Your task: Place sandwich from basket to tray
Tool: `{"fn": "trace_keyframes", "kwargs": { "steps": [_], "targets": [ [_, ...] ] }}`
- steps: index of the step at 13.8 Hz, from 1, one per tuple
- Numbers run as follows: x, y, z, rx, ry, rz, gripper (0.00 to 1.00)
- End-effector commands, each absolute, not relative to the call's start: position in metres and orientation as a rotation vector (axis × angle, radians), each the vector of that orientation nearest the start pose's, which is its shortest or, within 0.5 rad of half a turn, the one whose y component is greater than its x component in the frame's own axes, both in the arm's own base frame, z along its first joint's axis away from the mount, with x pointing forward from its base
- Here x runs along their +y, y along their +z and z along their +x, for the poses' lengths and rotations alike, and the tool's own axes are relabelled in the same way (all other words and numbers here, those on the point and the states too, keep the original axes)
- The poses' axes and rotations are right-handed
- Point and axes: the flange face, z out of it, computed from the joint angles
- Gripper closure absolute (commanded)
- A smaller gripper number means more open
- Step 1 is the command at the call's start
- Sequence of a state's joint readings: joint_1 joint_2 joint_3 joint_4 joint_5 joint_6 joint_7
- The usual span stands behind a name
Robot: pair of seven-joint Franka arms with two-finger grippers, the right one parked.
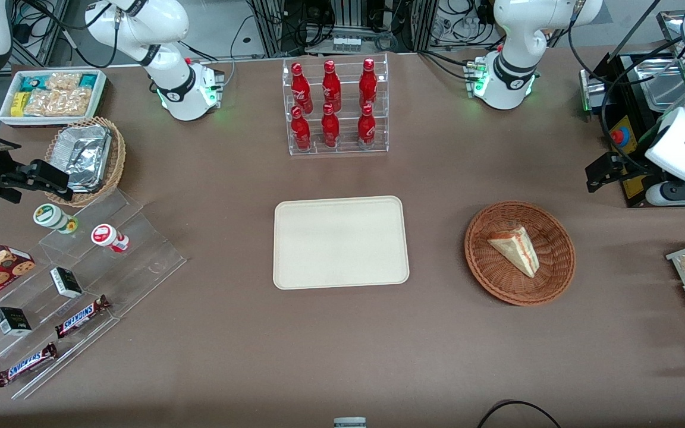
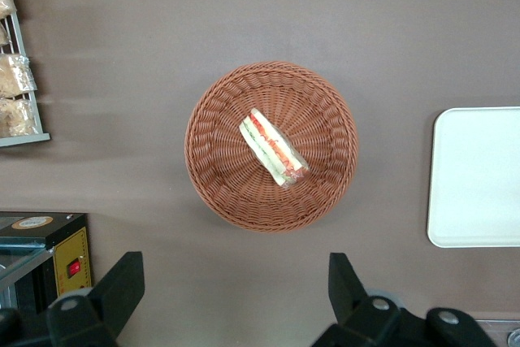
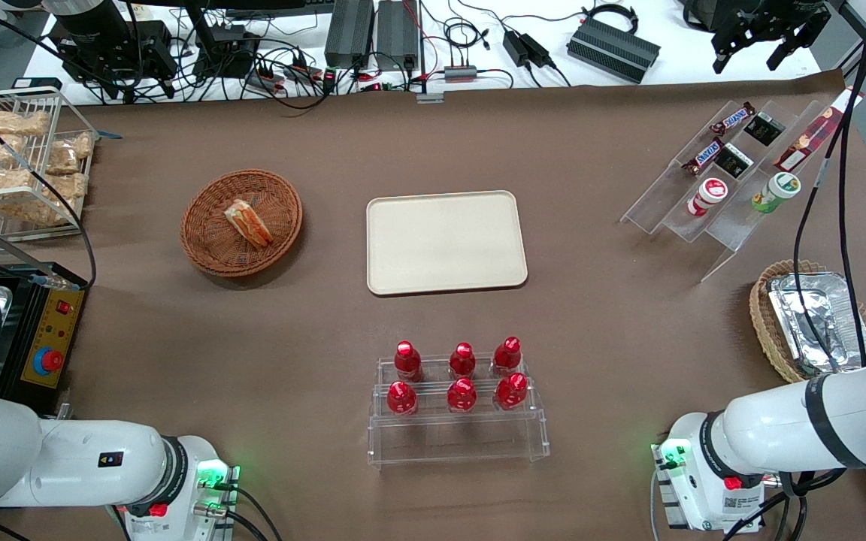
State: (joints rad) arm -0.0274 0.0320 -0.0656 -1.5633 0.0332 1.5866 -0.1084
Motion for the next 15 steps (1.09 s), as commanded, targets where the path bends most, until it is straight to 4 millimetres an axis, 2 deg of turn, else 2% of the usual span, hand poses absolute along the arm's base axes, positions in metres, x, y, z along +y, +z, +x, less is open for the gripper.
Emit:
{"fn": "trace_keyframes", "kwargs": {
  "steps": [1,2,5,7,9,12,15],
  "targets": [
    [-0.045,0.617,0.561,0.041,0.061,-3.114,0.0],
    [-0.043,0.617,0.561,0.089,0.064,-3.109,0.0],
    [-0.044,0.613,0.563,0.078,0.073,-3.104,0.0],
    [-0.043,0.601,0.563,0.059,0.105,-3.096,0.0],
    [-0.042,0.569,0.566,0.002,0.122,-3.078,0.0],
    [-0.045,0.508,0.564,-0.14,0.084,-3.074,0.0],
    [-0.052,0.47,0.561,-0.389,0.013,-3.061,0.0]
  ]
}}
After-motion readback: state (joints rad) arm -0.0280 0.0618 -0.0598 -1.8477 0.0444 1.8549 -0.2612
